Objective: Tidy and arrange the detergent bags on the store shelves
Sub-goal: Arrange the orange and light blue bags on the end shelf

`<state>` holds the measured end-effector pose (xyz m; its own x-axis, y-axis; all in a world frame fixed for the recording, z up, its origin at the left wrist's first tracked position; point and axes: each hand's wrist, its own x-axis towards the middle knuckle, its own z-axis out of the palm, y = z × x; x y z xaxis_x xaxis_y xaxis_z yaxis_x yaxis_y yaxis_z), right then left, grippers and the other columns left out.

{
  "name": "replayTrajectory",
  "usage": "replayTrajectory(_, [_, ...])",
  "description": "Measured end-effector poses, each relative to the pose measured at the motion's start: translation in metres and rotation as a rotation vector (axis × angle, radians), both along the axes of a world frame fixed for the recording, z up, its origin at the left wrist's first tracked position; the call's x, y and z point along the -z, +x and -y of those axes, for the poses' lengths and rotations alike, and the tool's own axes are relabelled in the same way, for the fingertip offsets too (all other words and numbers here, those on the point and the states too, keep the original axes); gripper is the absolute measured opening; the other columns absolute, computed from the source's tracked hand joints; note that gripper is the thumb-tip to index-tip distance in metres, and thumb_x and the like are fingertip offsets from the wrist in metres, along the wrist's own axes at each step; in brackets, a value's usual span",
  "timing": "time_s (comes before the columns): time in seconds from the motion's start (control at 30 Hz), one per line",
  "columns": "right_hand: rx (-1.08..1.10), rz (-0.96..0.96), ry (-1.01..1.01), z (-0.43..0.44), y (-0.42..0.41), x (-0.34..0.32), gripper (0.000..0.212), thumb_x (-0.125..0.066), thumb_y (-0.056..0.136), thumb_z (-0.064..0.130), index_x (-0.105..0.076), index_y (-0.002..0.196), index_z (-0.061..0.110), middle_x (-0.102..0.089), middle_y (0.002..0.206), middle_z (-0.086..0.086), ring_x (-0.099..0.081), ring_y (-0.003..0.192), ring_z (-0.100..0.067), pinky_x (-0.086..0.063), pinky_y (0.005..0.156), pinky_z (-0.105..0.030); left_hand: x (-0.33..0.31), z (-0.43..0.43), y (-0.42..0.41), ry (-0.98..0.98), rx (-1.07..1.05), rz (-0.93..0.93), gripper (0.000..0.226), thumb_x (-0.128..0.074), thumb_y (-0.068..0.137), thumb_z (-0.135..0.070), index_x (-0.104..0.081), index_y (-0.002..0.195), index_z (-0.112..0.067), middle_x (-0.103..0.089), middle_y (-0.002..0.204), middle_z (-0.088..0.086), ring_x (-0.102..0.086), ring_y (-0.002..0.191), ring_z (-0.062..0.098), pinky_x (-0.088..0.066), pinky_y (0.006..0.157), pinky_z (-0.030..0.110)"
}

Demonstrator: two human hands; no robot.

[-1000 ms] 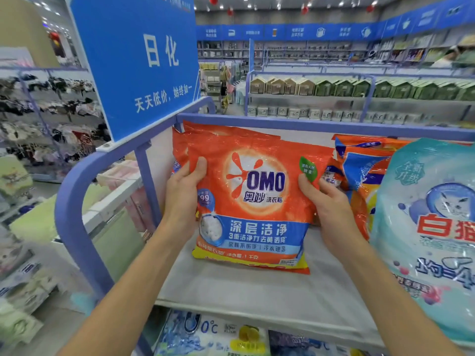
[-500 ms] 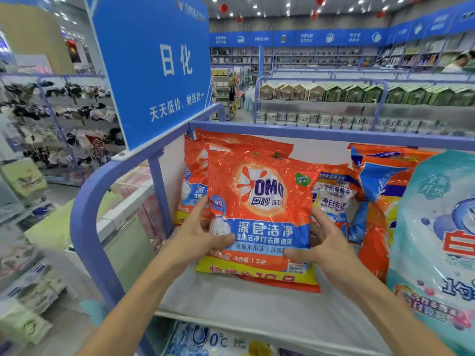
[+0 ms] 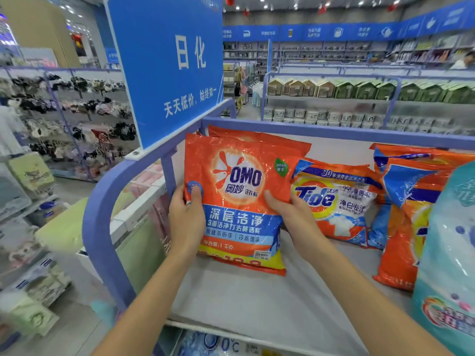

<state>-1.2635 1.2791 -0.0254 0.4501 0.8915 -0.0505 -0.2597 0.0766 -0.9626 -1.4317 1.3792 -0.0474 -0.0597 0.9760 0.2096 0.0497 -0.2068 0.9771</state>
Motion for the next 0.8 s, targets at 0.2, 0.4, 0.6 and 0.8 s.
replayTrajectory(0.2, [0.079, -0.038, 0.013, -0.021, 0.013, -0.014, 0.031, -0.075, 0.091, 0.031, -0.070, 0.119, 0.018, -0.079, 0.107, -0.007, -0.076, 0.099, -0.030, -0.057, 0.097, -0.053, -0.006, -0.002, 0.004, -0.072, -0.049, 0.218, 0.022, -0.056, 0.105, -0.030, -0.068, 0.086, -0.024, -0.074, 0.075, -0.011, -0.069, 0.064, -0.003, -0.052, 0.065, 0.026])
replayTrajectory(0.4, [0.028, 0.097, -0.087, 0.002, 0.010, -0.004, 0.038, -0.076, 0.089, 0.033, -0.065, 0.123, 0.019, -0.080, 0.102, 0.002, -0.078, 0.090, -0.017, -0.061, 0.080, -0.036, -0.015, 0.008, 0.000, -0.152, -0.021, 0.233, 0.020, -0.057, 0.103, -0.039, -0.068, 0.100, -0.023, -0.076, 0.093, -0.006, -0.074, 0.075, 0.007, -0.055, 0.061, 0.025])
replayTrajectory(0.6, [-0.042, 0.558, -0.346, 0.039, -0.017, 0.018, 0.075, -0.095, 0.067, 0.033, -0.046, 0.123, 0.033, -0.063, 0.110, 0.023, -0.065, 0.092, 0.003, -0.054, 0.074, -0.019, -0.007, 0.032, -0.020, 0.071, 0.149, -0.408, 0.086, -0.081, 0.084, -0.039, -0.031, 0.154, -0.031, -0.046, 0.151, -0.004, -0.052, 0.133, 0.015, -0.049, 0.107, 0.044])
replayTrajectory(0.8, [0.063, 0.679, -0.305, 0.043, -0.030, 0.040, 0.071, -0.092, 0.071, 0.023, -0.045, 0.122, 0.034, -0.064, 0.114, 0.021, -0.065, 0.105, -0.004, -0.056, 0.087, -0.028, 0.029, 0.060, -0.026, 0.272, 0.263, -0.784, 0.130, -0.084, 0.081, -0.037, 0.022, 0.156, -0.040, 0.036, 0.163, 0.002, 0.025, 0.154, 0.023, 0.000, 0.126, 0.044])
